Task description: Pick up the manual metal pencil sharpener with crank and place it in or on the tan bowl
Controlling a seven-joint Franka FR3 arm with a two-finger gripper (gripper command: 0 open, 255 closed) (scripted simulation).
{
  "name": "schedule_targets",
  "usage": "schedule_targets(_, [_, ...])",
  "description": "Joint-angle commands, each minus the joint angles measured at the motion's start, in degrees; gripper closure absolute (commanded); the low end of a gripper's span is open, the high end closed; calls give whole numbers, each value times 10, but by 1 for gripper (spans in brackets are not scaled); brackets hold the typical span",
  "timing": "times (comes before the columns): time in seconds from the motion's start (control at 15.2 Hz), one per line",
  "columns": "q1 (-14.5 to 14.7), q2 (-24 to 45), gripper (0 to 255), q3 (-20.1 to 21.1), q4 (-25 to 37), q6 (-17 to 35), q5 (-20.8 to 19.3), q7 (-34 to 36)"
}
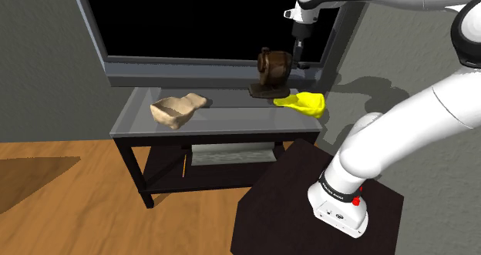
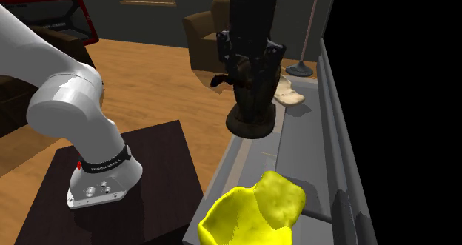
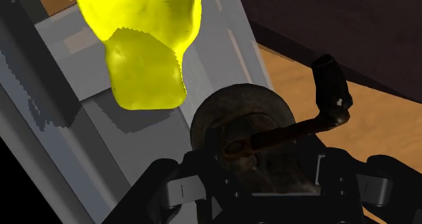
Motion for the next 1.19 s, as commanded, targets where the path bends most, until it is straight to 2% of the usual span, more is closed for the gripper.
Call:
schedule_targets(0.0, [13, 20, 255, 14, 21, -2, 14, 20])
schedule_targets(0.59, [63, 129, 255, 67, 129, -10, 70, 100])
schedule_targets(1.12, [98, 252, 255, 102, 276, -38, 108, 161])
